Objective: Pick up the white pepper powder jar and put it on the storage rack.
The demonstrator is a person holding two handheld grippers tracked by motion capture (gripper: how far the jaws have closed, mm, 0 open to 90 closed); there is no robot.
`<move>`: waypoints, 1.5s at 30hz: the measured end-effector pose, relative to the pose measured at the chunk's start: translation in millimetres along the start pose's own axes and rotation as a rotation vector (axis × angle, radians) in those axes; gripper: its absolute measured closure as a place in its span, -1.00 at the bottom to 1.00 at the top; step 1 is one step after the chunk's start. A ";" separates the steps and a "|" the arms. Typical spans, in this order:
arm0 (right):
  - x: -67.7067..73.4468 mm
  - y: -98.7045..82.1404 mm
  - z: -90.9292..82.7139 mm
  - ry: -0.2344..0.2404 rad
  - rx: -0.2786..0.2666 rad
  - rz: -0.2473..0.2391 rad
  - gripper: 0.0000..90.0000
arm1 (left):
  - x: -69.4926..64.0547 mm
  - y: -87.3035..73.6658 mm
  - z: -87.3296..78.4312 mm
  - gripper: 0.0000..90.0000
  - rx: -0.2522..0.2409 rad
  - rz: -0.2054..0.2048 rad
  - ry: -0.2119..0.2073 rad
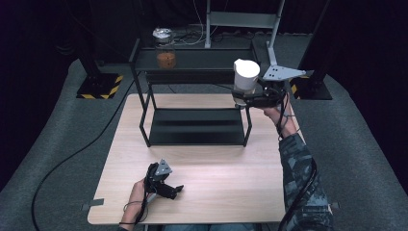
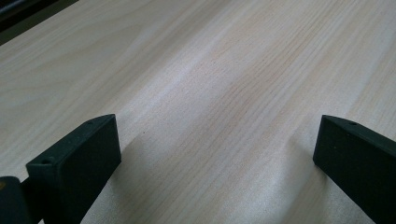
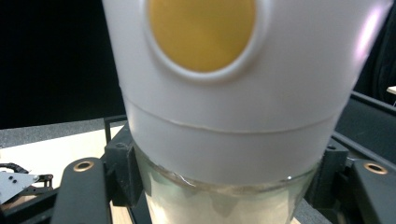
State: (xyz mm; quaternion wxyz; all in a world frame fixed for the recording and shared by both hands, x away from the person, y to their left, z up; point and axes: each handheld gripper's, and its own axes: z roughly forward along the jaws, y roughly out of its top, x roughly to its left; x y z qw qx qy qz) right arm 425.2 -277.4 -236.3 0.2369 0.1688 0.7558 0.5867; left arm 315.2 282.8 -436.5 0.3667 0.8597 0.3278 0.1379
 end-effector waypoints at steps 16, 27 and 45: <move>-14.5 24.0 4.0 0.000 -0.003 -0.007 -0.34 | 0.0 0.0 0.0 -1.00 0.000 0.000 0.000; -26.6 33.1 8.7 0.009 -0.015 -0.002 -0.34 | 0.0 0.1 0.0 -1.00 0.001 -0.001 0.000; -39.6 48.2 22.3 -0.029 -0.030 0.006 -0.34 | -0.1 0.1 0.0 -1.00 0.000 -0.001 0.000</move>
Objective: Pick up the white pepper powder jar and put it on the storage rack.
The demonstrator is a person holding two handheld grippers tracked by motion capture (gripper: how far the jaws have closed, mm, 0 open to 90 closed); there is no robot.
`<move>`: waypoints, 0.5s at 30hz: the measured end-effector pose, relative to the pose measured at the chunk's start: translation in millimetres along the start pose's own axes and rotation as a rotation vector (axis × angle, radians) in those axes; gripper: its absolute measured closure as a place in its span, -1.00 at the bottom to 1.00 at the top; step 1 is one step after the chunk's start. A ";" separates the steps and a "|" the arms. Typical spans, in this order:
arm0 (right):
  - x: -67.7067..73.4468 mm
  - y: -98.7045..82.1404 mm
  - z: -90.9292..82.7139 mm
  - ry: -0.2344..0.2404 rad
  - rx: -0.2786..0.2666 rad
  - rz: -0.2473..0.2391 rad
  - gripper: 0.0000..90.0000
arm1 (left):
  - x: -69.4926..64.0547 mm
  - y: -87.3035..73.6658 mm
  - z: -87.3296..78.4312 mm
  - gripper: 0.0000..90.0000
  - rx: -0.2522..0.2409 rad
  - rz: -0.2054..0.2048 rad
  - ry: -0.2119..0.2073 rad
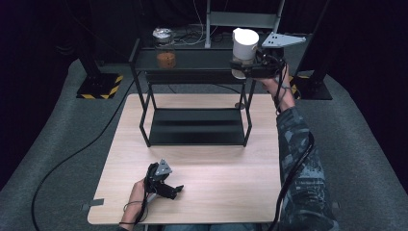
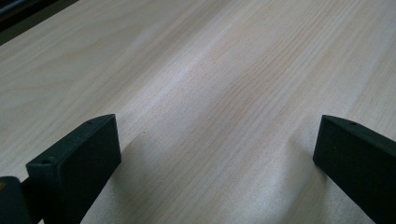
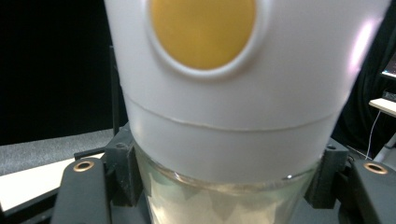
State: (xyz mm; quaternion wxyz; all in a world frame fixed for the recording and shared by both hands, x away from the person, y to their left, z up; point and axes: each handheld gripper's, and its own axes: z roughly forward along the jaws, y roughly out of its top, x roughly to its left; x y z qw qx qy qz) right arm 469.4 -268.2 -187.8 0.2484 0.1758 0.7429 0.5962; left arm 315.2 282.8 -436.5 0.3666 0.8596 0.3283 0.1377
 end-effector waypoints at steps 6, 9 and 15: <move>-3.9 6.2 7.3 -0.010 0.012 0.005 -0.34 | 0.0 0.0 0.0 -1.00 0.000 0.000 0.000; -7.0 7.9 11.0 -0.015 0.015 0.013 -0.34 | 0.1 0.0 0.0 -1.00 0.000 0.000 0.000; -13.2 9.7 19.4 -0.034 0.029 0.046 -0.34 | 0.0 -0.1 0.0 -1.00 0.000 0.000 0.000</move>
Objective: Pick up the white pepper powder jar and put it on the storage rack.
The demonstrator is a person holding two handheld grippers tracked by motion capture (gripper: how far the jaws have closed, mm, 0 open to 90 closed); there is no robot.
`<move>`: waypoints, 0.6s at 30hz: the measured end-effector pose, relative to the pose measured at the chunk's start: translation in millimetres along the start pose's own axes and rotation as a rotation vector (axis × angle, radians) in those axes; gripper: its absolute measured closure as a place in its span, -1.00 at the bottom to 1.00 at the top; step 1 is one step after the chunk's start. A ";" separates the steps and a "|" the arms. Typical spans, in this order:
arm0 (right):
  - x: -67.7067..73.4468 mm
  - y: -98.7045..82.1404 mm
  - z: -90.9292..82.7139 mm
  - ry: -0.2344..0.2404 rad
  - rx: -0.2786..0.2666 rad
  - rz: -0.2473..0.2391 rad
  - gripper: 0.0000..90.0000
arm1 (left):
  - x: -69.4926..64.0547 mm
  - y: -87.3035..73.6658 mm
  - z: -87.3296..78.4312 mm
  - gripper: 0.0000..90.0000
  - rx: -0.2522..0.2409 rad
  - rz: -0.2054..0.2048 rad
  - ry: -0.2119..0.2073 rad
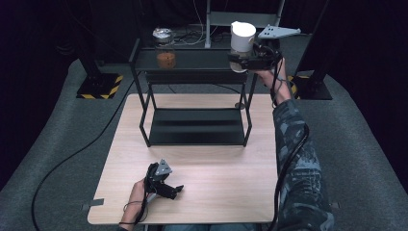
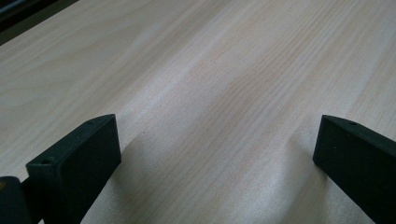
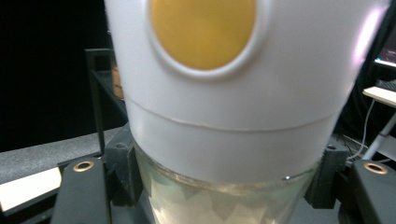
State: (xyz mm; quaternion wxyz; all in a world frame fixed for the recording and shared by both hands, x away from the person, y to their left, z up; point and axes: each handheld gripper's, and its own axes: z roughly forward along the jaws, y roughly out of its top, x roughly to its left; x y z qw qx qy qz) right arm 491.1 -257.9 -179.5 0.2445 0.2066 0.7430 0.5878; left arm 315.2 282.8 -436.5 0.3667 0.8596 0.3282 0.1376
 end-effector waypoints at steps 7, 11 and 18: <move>-1.1 -0.3 8.7 -0.026 -0.001 0.031 -0.34 | 0.0 -0.2 -0.1 -1.00 -0.001 0.000 0.000; 2.9 3.1 13.9 -0.051 0.011 0.037 -0.34 | 0.0 -0.3 -0.1 -0.99 -0.001 0.000 0.000; 7.4 7.6 24.7 -0.075 0.024 0.041 -0.34 | 0.1 -0.4 -0.1 -0.99 -0.001 0.001 -0.001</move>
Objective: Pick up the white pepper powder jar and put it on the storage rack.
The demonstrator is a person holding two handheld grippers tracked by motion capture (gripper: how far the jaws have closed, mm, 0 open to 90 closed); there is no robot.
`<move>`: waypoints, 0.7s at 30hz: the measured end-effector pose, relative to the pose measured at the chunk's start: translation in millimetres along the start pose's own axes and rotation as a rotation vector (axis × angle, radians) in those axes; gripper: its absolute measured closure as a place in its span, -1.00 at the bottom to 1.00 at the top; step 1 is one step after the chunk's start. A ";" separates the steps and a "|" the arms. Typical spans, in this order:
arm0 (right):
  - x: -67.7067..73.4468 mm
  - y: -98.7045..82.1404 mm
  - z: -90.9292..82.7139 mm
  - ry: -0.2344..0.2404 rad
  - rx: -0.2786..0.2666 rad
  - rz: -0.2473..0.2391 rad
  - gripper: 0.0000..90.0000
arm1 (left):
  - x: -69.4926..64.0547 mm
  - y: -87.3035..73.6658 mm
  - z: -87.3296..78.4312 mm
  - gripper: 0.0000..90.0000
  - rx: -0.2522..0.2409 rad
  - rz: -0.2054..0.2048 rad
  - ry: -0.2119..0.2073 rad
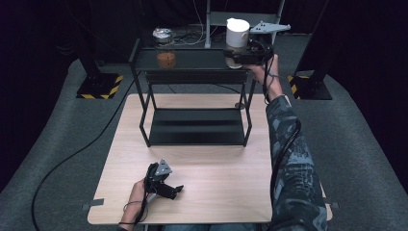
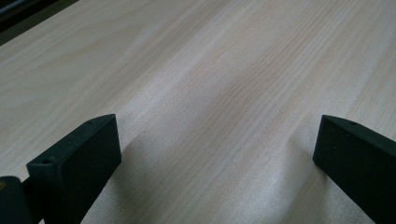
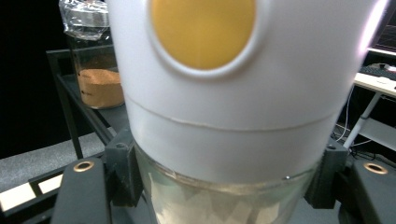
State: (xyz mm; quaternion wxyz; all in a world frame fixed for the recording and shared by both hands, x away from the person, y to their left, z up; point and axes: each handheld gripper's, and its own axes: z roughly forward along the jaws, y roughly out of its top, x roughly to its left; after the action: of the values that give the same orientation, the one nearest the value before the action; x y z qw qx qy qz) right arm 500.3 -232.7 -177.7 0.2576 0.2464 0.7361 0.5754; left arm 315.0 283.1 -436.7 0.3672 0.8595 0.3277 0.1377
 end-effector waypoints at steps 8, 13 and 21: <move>7.0 3.4 11.9 -0.030 0.015 0.009 -0.34 | 0.0 0.0 -0.1 -0.99 0.000 0.000 0.000; 11.0 2.8 18.1 -0.057 0.023 0.018 -0.34 | 0.1 -0.2 -0.1 -0.99 -0.001 0.001 0.000; 12.0 0.8 22.3 -0.075 0.031 0.041 -0.34 | 0.1 -0.2 -0.1 -0.99 0.000 0.002 -0.001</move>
State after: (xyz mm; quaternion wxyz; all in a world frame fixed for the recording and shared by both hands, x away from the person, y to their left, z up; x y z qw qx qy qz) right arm 506.2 -208.6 -182.6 0.2692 0.2869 0.7296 0.5593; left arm 315.0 283.3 -436.7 0.3674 0.8598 0.3269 0.1378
